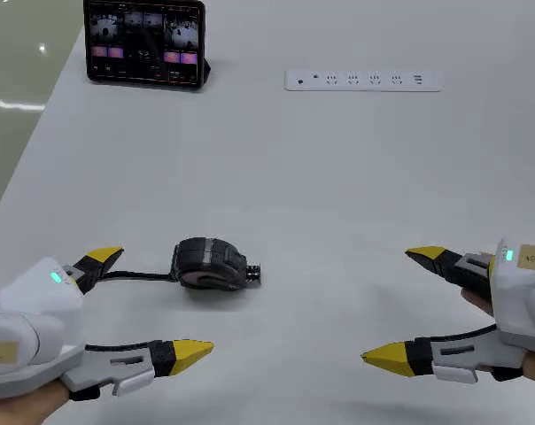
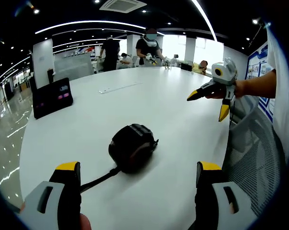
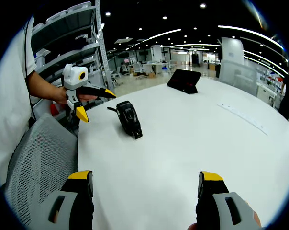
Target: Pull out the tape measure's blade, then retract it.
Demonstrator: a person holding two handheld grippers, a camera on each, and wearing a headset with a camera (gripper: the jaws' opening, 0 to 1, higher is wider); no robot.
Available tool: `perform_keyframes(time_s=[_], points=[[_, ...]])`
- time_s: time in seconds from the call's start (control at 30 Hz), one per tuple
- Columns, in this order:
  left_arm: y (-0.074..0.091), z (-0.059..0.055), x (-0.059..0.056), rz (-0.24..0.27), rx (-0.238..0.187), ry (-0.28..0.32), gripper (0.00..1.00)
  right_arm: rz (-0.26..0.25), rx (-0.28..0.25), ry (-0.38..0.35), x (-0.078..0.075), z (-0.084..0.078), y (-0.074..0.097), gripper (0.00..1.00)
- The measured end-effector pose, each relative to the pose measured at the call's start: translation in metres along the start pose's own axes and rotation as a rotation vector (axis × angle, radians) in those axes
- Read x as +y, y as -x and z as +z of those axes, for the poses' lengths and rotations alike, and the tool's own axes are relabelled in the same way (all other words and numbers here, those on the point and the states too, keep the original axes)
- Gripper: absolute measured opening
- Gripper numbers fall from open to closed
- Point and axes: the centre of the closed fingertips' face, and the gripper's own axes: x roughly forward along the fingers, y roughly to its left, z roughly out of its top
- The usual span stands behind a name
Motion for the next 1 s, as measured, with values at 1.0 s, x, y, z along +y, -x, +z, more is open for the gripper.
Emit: perform_keyframes(time_s=[1.0], points=[[0.01, -0.007, -0.001, -0.02, 0.003, 0.023, 0.99, -0.018, 0.019, -0.026, 0.0, -0.013, 0.017, 0.92]])
